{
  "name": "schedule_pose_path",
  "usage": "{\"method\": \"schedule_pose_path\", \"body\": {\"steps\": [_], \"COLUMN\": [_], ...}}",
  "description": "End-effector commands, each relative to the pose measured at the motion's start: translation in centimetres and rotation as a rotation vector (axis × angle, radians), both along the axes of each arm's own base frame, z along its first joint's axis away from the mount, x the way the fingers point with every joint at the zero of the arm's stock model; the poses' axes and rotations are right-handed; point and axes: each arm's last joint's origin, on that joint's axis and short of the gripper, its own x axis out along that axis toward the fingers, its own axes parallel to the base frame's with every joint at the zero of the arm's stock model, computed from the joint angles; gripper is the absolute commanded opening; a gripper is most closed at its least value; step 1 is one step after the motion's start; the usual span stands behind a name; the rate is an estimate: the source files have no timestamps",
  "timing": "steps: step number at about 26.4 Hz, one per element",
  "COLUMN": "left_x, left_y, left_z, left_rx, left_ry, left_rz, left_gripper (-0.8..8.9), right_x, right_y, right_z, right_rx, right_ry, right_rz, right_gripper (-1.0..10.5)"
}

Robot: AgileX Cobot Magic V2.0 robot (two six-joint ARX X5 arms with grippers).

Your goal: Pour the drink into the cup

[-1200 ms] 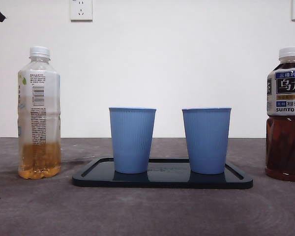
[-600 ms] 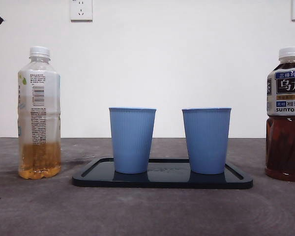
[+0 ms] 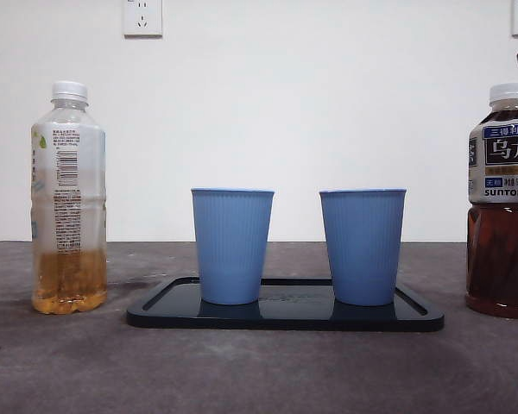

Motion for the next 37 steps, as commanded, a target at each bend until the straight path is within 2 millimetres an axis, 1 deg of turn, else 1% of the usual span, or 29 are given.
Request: {"method": "schedule_pose_path", "body": {"steps": [1, 3, 8, 15, 29, 37], "left_x": [0.0, 0.0, 0.0, 0.4, 0.4, 0.4], "left_y": [-0.1, -0.1, -0.1, -0.2, -0.2, -0.2], "left_z": [0.7, 0.7, 0.7, 0.8, 0.8, 0.8], "left_rx": [0.008, 0.015, 0.029, 0.027, 0.028, 0.030], "left_ry": [-0.034, -0.044, -0.056, -0.076, -0.074, -0.077], "left_rz": [-0.020, -0.022, -0.031, -0.032, -0.033, -0.034], "left_gripper": [4.96, 4.96, 4.96, 4.96, 4.96, 4.96], "right_x": [1.1, 2.2, 3.7, 4.9, 7.7, 8.9], "right_y": [0.1, 0.2, 0.3, 0.3, 0.6, 0.7], "right_z": [-0.5, -1.2, -2.9, -4.9, -6.3, -7.3], "right_rx": [0.017, 0.011, -0.027, -0.071, -0.063, -0.068], "right_ry": [-0.008, -0.010, 0.001, -0.040, -0.079, -0.088], "right_rz": [-0.017, -0.010, -0.030, -0.046, -0.047, -0.076], "right_gripper": [5.2, 5.2, 5.2, 5.2, 5.1, 5.0]}}
